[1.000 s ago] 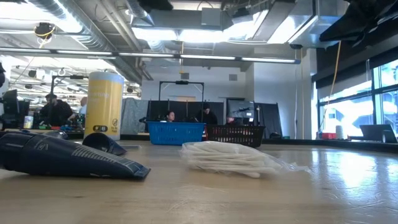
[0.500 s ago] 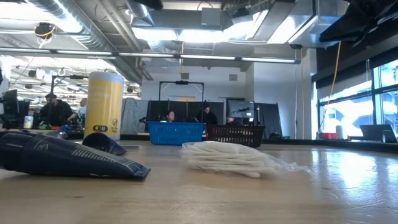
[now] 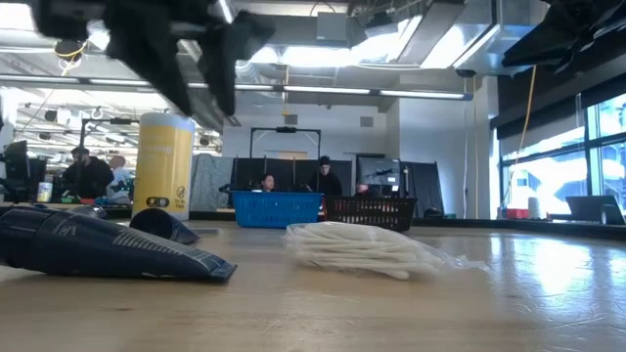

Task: Pick & Place Travel size toiletries
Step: Put the top right shave cream into the top black bin

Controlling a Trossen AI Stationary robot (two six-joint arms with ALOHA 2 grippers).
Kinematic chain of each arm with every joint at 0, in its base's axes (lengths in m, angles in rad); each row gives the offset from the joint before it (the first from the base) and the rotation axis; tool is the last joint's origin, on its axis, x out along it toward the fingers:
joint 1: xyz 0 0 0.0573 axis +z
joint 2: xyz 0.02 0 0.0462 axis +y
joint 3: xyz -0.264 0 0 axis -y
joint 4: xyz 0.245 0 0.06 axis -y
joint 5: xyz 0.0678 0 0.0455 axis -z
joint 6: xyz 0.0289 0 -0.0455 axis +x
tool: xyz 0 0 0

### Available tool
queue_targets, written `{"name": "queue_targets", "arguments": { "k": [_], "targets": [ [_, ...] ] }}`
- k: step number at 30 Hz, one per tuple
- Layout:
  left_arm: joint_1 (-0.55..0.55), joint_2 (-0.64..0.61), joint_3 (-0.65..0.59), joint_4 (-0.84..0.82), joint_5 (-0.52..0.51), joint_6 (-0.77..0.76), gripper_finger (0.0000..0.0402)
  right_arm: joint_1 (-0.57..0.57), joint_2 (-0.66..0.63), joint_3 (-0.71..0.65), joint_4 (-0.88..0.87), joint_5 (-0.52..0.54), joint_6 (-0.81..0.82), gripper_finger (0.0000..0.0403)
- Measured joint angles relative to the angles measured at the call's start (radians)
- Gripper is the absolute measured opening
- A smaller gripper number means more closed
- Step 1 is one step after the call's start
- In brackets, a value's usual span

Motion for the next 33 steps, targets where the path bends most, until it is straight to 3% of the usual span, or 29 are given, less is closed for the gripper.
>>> {"name": "queue_targets", "arguments": {
  "k": [12, 18, 27, 33],
  "targets": [
    [-0.068, 0.105, 0.000, -0.041, -0.015, 0.027, 0.0167, 0.000, 0.000, 0.000, 0.000, -0.001, 0.000, 0.0142],
    [-0.102, 0.134, 0.001, -0.043, -0.132, 0.041, 0.0173, 0.000, 0.000, 0.000, 0.000, -0.001, 0.000, 0.0150],
    [-0.098, 0.154, 0.002, -0.035, -0.084, -0.015, 0.0209, 0.000, 0.000, 0.000, 0.000, -0.001, 0.000, 0.0161],
    [-0.098, 0.154, 0.002, -0.041, -0.074, 0.033, 0.0221, 0.000, 0.000, 0.000, 0.000, -0.001, 0.000, 0.0169]
  ]
}}
